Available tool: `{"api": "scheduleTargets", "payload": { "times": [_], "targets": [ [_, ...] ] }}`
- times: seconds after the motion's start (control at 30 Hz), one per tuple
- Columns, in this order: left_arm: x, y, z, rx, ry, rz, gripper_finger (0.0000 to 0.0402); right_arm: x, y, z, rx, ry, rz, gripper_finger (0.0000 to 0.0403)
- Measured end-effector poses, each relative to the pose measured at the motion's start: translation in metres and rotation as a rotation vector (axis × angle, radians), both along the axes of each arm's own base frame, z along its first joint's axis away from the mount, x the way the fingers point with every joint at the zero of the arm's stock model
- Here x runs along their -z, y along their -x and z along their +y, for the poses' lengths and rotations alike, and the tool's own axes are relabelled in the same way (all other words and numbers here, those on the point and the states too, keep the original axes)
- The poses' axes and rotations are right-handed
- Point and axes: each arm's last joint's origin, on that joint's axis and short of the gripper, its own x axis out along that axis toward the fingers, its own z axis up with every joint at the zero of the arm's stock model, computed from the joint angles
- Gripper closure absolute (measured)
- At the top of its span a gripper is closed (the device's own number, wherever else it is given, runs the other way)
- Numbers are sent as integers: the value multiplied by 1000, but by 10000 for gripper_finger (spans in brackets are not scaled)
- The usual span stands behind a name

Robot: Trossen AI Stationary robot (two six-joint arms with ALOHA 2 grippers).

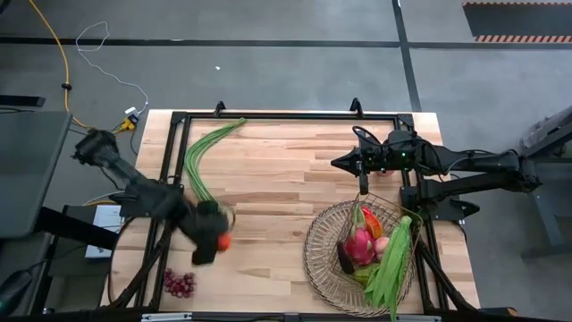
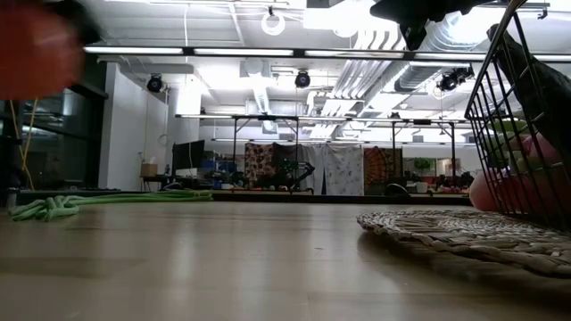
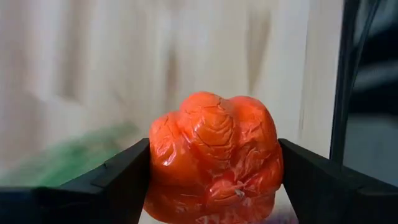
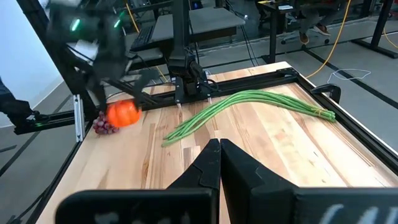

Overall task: Build produce basket
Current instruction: Put the red bell pepper into the wire basket

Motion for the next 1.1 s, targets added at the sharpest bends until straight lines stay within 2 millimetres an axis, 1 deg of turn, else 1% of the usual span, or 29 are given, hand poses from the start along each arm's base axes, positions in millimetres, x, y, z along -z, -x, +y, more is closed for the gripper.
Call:
{"api": "scheduleTargets", "payload": {
  "times": [0.13,0.3,0.43,0.5,0.6,0.7,0.77,0.87,0.93,1.0,1.1],
  "targets": [
    [-45,-1,53,-118,-64,-228,103,0,0,0,-11,0,0,403],
    [-92,-2,114,-230,-228,-551,103,0,0,1,-19,-2,0,403],
    [-118,0,154,-292,-341,-793,103,0,0,1,-21,-2,-5,403],
    [-126,0,170,-320,-369,-896,103,-1,0,1,-21,-2,-10,403],
    [-125,0,188,-343,-350,-1024,103,-2,0,1,-21,0,-21,403],
    [-108,-5,193,-349,-285,-1112,103,-3,-1,1,-22,3,-35,403],
    [-91,-9,191,-361,-235,-1147,103,-4,-1,1,-22,4,-41,403],
    [-65,-12,183,-381,-163,-1193,103,-4,-1,1,-23,3,-41,403],
    [-52,-14,177,-404,-143,-1211,103,-4,-1,1,-25,3,-41,403],
    [-44,-15,173,-425,-154,-1215,103,-4,-1,1,-25,3,-41,403],
    [-42,-15,171,-445,-165,-1212,103,-4,-1,1,-18,-1,-41,403]
  ]
}}
